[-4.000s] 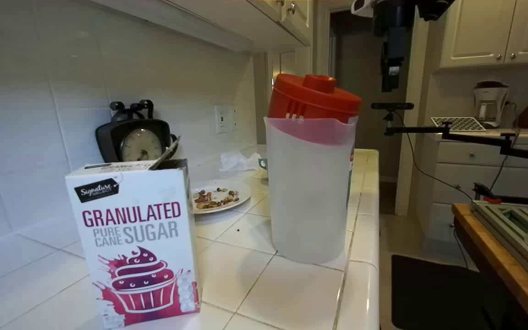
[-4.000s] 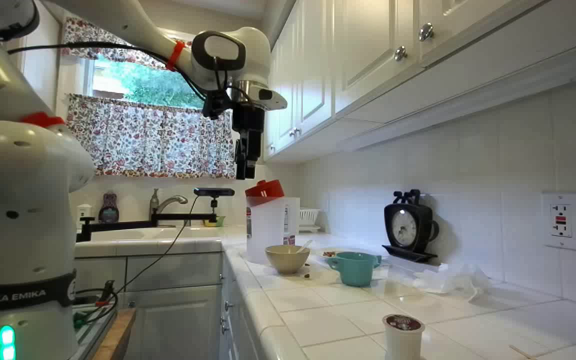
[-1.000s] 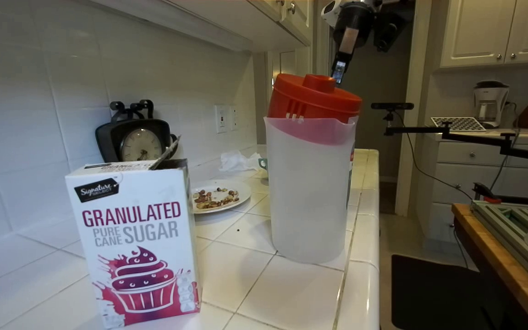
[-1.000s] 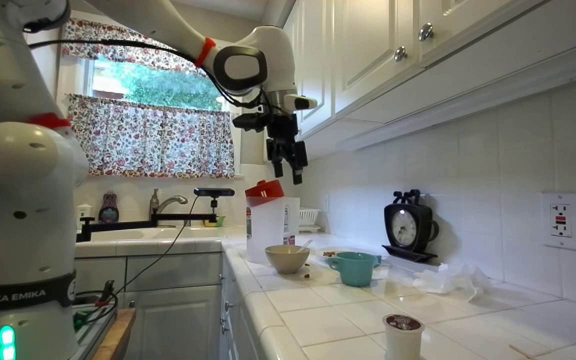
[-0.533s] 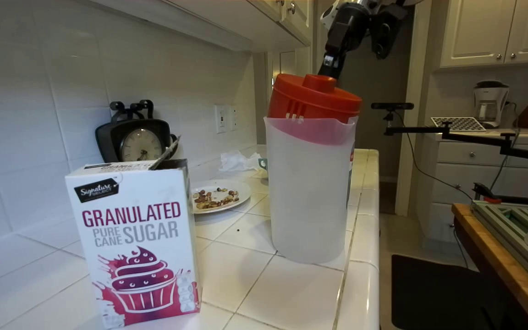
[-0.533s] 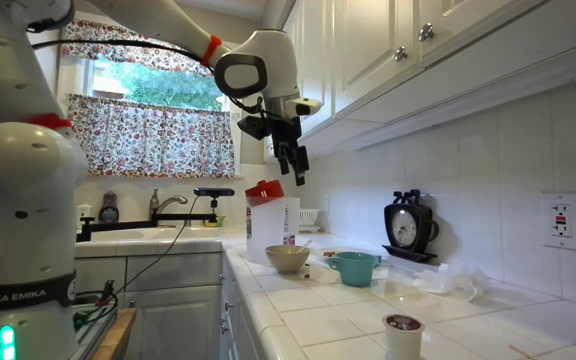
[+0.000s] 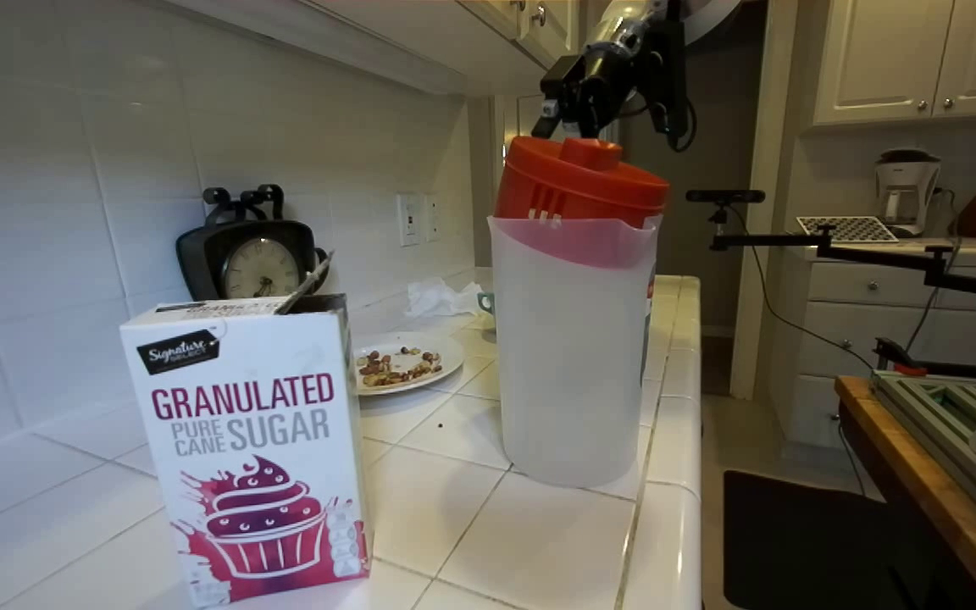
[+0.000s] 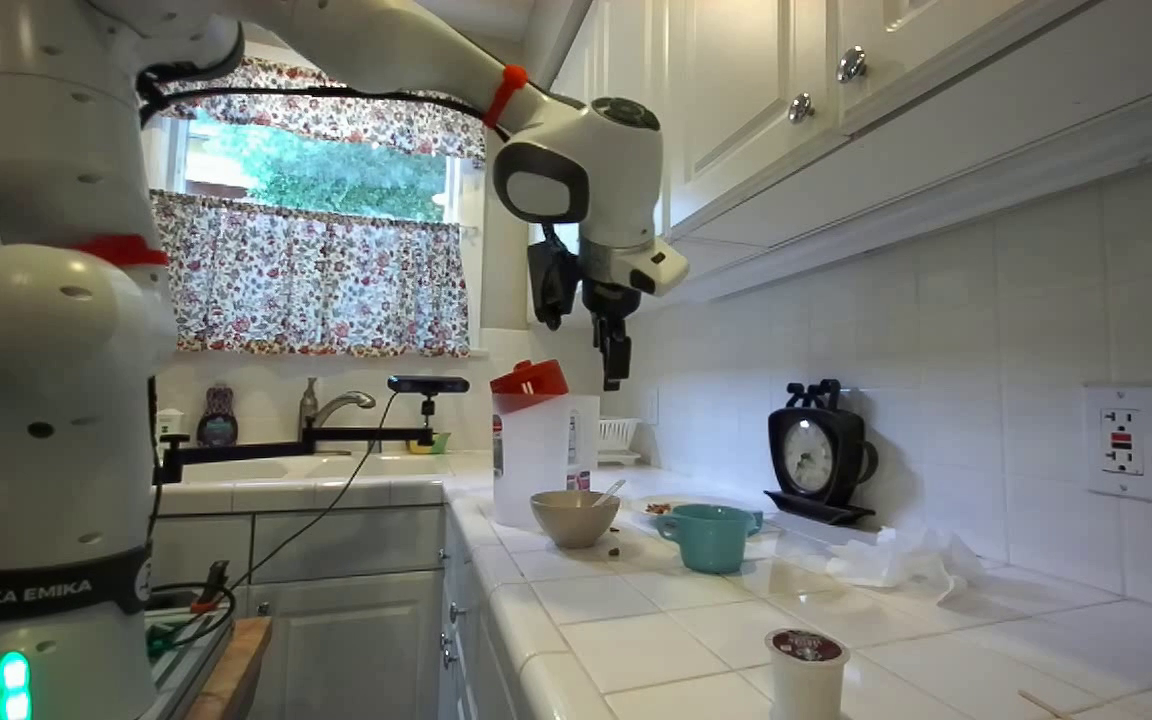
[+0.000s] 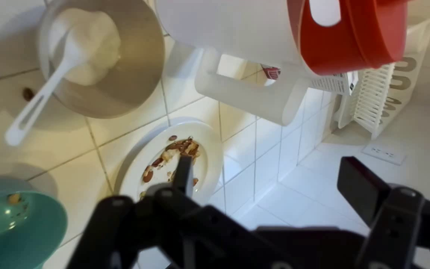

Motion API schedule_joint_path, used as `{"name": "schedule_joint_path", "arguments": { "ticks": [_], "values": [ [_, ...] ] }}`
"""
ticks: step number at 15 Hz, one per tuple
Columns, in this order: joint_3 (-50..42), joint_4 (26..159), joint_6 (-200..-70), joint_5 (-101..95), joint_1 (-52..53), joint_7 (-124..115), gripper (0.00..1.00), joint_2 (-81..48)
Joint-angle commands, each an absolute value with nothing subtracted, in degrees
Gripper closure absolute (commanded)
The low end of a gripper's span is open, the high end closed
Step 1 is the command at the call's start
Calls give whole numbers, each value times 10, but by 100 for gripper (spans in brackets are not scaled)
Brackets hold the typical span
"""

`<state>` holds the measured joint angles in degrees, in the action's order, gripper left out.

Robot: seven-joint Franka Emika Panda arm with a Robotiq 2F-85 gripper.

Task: Move the jug to the right.

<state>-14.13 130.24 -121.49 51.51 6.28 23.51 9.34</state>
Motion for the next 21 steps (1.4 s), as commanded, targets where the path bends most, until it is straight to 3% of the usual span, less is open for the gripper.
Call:
{"name": "schedule_joint_path", "arguments": {
  "ticks": [1, 13, 21],
  "values": [
    [-133, 1203, -1097, 605, 14, 247, 0, -8],
    [-69, 1055, -791, 738, -68, 114, 0, -196],
    [-76, 1021, -736, 722, -70, -74, 0, -258]
  ]
}}
